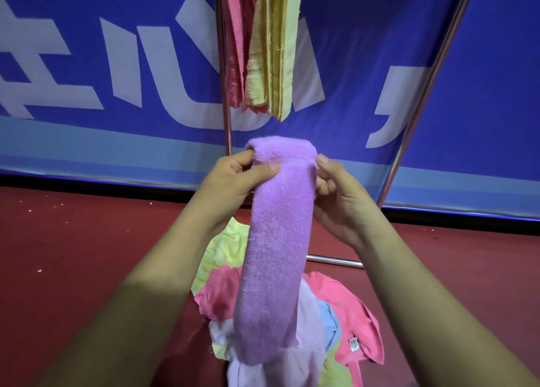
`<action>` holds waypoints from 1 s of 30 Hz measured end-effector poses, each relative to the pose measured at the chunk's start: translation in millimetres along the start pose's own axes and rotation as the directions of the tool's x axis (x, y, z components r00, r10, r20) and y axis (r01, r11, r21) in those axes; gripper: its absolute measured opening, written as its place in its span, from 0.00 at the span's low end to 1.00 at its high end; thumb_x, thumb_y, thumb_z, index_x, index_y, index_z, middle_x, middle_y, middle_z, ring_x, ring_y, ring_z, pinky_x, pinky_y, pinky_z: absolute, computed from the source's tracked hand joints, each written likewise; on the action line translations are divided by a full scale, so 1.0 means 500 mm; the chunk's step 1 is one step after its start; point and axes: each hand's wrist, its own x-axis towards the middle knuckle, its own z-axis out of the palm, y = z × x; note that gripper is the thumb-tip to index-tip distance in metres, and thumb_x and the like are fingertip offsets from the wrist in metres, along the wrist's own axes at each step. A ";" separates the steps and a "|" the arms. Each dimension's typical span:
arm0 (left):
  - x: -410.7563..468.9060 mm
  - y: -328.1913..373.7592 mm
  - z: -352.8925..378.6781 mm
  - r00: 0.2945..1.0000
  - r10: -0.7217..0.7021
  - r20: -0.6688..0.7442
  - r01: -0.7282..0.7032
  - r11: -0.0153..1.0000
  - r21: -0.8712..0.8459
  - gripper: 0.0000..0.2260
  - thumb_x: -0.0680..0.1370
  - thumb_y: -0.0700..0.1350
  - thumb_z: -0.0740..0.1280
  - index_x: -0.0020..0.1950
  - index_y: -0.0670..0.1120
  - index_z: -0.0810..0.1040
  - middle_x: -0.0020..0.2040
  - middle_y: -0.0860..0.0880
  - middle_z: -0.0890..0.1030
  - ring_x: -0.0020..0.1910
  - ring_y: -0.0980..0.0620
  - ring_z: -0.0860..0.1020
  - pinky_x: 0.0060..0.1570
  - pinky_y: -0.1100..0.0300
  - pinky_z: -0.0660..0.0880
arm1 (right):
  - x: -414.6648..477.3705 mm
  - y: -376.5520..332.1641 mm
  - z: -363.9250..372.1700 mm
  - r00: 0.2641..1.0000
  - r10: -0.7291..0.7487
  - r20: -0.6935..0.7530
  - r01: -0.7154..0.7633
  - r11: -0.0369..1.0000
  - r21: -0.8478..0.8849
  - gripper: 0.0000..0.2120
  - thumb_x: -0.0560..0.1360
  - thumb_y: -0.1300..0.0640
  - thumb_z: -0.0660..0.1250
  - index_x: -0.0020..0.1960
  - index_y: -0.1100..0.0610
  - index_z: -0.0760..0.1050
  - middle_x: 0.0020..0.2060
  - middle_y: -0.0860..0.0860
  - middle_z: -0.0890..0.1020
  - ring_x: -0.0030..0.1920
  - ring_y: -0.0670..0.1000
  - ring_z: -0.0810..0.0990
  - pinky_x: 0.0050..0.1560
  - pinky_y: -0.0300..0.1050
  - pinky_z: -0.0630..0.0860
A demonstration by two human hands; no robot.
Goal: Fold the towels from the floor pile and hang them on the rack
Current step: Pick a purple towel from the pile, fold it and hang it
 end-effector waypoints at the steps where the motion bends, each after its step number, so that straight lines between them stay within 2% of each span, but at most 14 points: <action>1: 0.002 0.003 -0.001 1.000 0.010 -0.020 -0.011 0.999 -0.031 0.07 0.79 0.37 0.67 0.55 0.44 0.82 0.39 0.54 0.85 0.35 0.59 0.81 0.35 0.68 0.75 | 0.000 0.006 -0.005 0.999 0.028 0.032 -0.027 0.999 -0.026 0.11 0.73 0.49 0.72 0.46 0.57 0.81 0.33 0.53 0.74 0.37 0.49 0.71 0.46 0.45 0.70; 4: 0.009 0.007 -0.006 0.997 0.042 -0.062 -0.045 0.998 -0.041 0.08 0.79 0.37 0.67 0.54 0.45 0.82 0.40 0.54 0.85 0.36 0.58 0.81 0.35 0.67 0.75 | -0.001 0.021 -0.019 0.990 0.073 0.119 -0.057 0.990 -0.132 0.09 0.72 0.55 0.73 0.48 0.60 0.83 0.41 0.53 0.83 0.41 0.50 0.80 0.48 0.44 0.76; 5: 0.010 0.007 -0.008 0.997 0.041 -0.071 -0.044 0.998 -0.033 0.07 0.79 0.38 0.67 0.54 0.46 0.82 0.40 0.53 0.84 0.36 0.57 0.81 0.34 0.66 0.76 | -0.004 0.022 -0.018 0.988 0.077 0.131 -0.055 0.985 -0.166 0.04 0.73 0.58 0.73 0.45 0.59 0.84 0.41 0.53 0.84 0.41 0.50 0.82 0.48 0.43 0.77; 6: 0.011 0.006 -0.010 0.997 0.036 -0.071 -0.039 0.999 -0.030 0.08 0.79 0.38 0.67 0.55 0.47 0.81 0.41 0.53 0.84 0.36 0.56 0.81 0.33 0.64 0.76 | -0.005 0.022 -0.017 0.988 0.073 0.136 -0.047 0.982 -0.183 0.04 0.73 0.59 0.71 0.41 0.58 0.85 0.39 0.52 0.85 0.40 0.49 0.82 0.46 0.42 0.78; 11: 0.015 0.009 -0.016 0.996 0.043 -0.085 -0.046 0.998 -0.043 0.11 0.80 0.37 0.66 0.59 0.47 0.81 0.41 0.53 0.84 0.34 0.57 0.80 0.32 0.65 0.75 | -0.006 0.019 -0.009 0.991 -0.004 0.132 0.030 0.980 -0.197 0.11 0.75 0.63 0.68 0.36 0.57 0.84 0.34 0.49 0.84 0.36 0.46 0.81 0.42 0.37 0.76; 13: 0.019 0.006 -0.023 0.993 0.050 -0.108 -0.053 0.998 -0.024 0.11 0.79 0.38 0.66 0.59 0.48 0.81 0.44 0.52 0.84 0.37 0.56 0.80 0.37 0.62 0.76 | -0.003 0.016 -0.005 0.993 -0.070 0.090 0.089 0.968 -0.233 0.12 0.77 0.64 0.67 0.38 0.57 0.85 0.36 0.49 0.85 0.37 0.45 0.81 0.42 0.36 0.75; 15: 0.022 0.001 -0.028 0.990 0.059 -0.131 -0.059 0.998 0.003 0.11 0.79 0.38 0.66 0.58 0.49 0.82 0.45 0.52 0.84 0.39 0.55 0.81 0.41 0.60 0.77 | 0.004 0.018 -0.010 0.992 -0.120 0.037 0.125 0.942 -0.311 0.03 0.75 0.62 0.72 0.45 0.59 0.85 0.42 0.52 0.86 0.41 0.47 0.81 0.45 0.40 0.75; 16: 0.022 -0.001 -0.029 0.988 0.069 -0.141 -0.067 0.998 0.016 0.11 0.80 0.38 0.66 0.59 0.49 0.81 0.45 0.52 0.85 0.40 0.55 0.81 0.41 0.60 0.78 | 0.006 0.019 -0.009 0.992 -0.126 0.005 0.120 0.937 -0.328 0.02 0.73 0.61 0.74 0.45 0.59 0.84 0.42 0.53 0.85 0.41 0.48 0.80 0.44 0.42 0.74; 19: 0.022 -0.004 -0.024 0.984 0.099 -0.149 -0.094 0.995 0.039 0.13 0.81 0.37 0.65 0.63 0.48 0.80 0.47 0.51 0.85 0.45 0.55 0.82 0.45 0.62 0.78 | 0.010 0.023 -0.009 0.993 -0.107 -0.058 0.088 0.959 -0.269 0.06 0.69 0.60 0.76 0.40 0.58 0.79 0.33 0.51 0.82 0.34 0.47 0.78 0.40 0.40 0.73; 21: 0.023 -0.008 -0.021 0.981 0.108 -0.160 -0.101 0.993 0.053 0.13 0.81 0.39 0.65 0.64 0.49 0.80 0.50 0.49 0.85 0.48 0.54 0.81 0.50 0.56 0.78 | 0.006 0.021 -0.005 0.996 -0.087 -0.033 0.080 0.981 -0.176 0.05 0.73 0.64 0.72 0.40 0.60 0.78 0.30 0.49 0.81 0.31 0.45 0.79 0.37 0.38 0.75; 24: 0.026 -0.013 -0.015 0.979 0.096 -0.182 -0.102 0.995 -0.024 0.12 0.82 0.40 0.63 0.63 0.50 0.80 0.55 0.49 0.85 0.56 0.50 0.81 0.60 0.49 0.76 | 0.004 0.021 0.001 0.998 -0.062 -0.015 0.060 0.993 -0.098 0.07 0.77 0.67 0.66 0.41 0.62 0.77 0.28 0.48 0.81 0.29 0.44 0.79 0.36 0.36 0.76; 26: 0.027 -0.014 -0.009 0.983 0.086 -0.161 -0.105 0.988 -0.112 0.13 0.83 0.39 0.62 0.65 0.49 0.79 0.59 0.47 0.84 0.62 0.47 0.80 0.64 0.48 0.75 | 0.002 0.023 0.005 0.998 -0.068 -0.009 0.067 0.994 -0.082 0.06 0.77 0.66 0.66 0.42 0.63 0.77 0.29 0.48 0.81 0.30 0.44 0.78 0.36 0.36 0.75; 28: 0.027 -0.014 -0.004 0.988 0.063 -0.138 -0.094 0.968 -0.234 0.14 0.83 0.38 0.60 0.68 0.45 0.76 0.61 0.45 0.83 0.61 0.47 0.81 0.63 0.52 0.77 | -0.002 0.024 0.010 0.996 -0.093 0.000 0.092 0.990 -0.104 0.05 0.77 0.66 0.66 0.43 0.64 0.80 0.32 0.49 0.83 0.32 0.44 0.79 0.37 0.35 0.75; 30: 0.025 -0.012 0.001 0.992 0.032 -0.119 -0.074 0.928 -0.364 0.15 0.83 0.36 0.58 0.69 0.42 0.75 0.57 0.44 0.84 0.55 0.49 0.83 0.56 0.56 0.80 | -0.004 0.027 0.009 0.995 -0.095 0.014 0.096 0.990 -0.106 0.07 0.76 0.65 0.67 0.41 0.61 0.83 0.33 0.49 0.83 0.33 0.45 0.78 0.40 0.37 0.73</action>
